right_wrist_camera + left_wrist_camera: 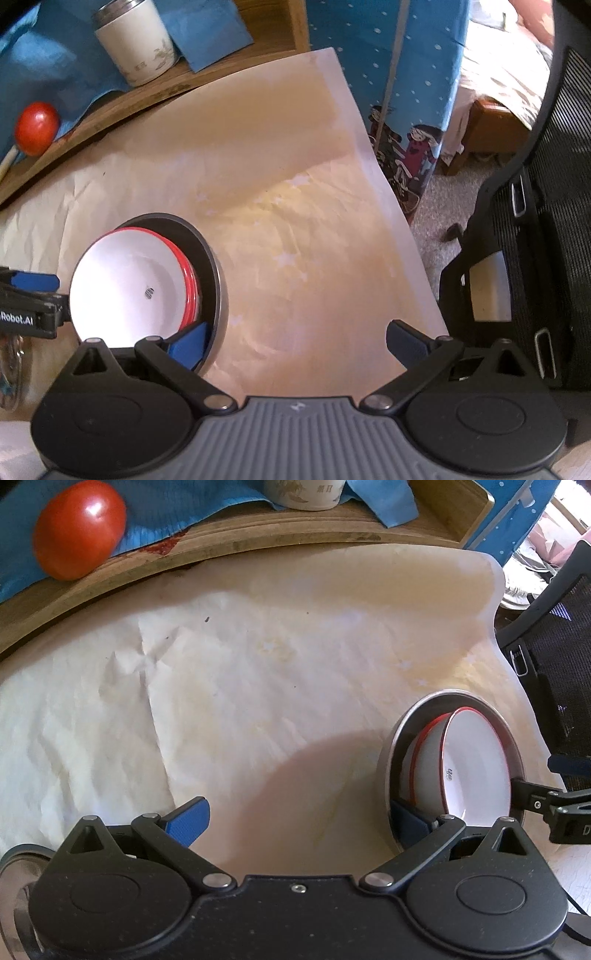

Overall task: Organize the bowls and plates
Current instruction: 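Move both grippers to the rim of the steel bowl holding the white bowls, then close both grippers on the steel bowl rim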

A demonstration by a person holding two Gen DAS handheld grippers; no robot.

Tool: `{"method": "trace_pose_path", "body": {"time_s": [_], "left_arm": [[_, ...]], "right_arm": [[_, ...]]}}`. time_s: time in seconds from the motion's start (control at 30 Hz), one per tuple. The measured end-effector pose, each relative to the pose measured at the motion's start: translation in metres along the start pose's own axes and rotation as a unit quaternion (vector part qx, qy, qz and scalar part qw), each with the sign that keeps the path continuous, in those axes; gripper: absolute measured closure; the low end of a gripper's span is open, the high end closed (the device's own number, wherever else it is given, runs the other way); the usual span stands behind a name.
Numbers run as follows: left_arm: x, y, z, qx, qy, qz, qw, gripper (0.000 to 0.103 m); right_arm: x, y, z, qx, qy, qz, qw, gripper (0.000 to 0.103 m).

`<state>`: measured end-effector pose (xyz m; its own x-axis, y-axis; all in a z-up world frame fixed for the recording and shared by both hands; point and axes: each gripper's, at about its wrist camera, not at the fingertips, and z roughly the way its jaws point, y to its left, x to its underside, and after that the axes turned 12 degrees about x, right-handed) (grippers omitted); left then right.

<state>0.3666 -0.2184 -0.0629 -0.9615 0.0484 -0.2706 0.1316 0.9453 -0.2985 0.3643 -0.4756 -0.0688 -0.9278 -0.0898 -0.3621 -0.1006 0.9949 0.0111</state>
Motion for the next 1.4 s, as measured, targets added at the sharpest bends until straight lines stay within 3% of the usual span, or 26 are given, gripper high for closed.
{"method": "trace_pose_path", "body": {"time_s": [0.33, 0.53, 0.63, 0.8, 1.0, 1.27, 1.4], "left_arm": [[0.000, 0.001, 0.002, 0.005, 0.001, 0.001, 1.0000, 0.001], [-0.001, 0.005, 0.003, 0.012, 0.002, -0.008, 0.9999, 0.001], [-0.001, 0.005, 0.004, 0.012, 0.002, -0.012, 0.9999, 0.001], [0.000, 0.003, 0.004, 0.010, 0.000, -0.009, 0.9999, 0.001], [0.000, 0.004, 0.004, 0.015, -0.002, -0.013, 0.9998, 0.004], [0.003, 0.000, -0.001, 0.042, -0.016, -0.004, 0.9990, 0.027], [0.005, -0.004, -0.003, 0.067, -0.023, 0.003, 0.9974, 0.053]], "right_arm": [[-0.005, 0.009, 0.005, 0.014, -0.010, -0.023, 1.000, 0.001], [-0.005, 0.008, 0.005, 0.005, -0.012, -0.024, 1.000, 0.006], [-0.005, 0.008, 0.004, -0.001, -0.014, -0.024, 1.000, 0.012], [-0.004, 0.009, 0.002, -0.026, -0.016, -0.022, 0.999, 0.030], [-0.003, 0.007, 0.002, -0.049, -0.013, -0.012, 0.999, 0.039], [-0.001, 0.012, 0.000, -0.078, -0.015, -0.014, 0.997, 0.065], [-0.001, 0.014, -0.001, -0.085, -0.016, -0.020, 0.996, 0.072]]}}
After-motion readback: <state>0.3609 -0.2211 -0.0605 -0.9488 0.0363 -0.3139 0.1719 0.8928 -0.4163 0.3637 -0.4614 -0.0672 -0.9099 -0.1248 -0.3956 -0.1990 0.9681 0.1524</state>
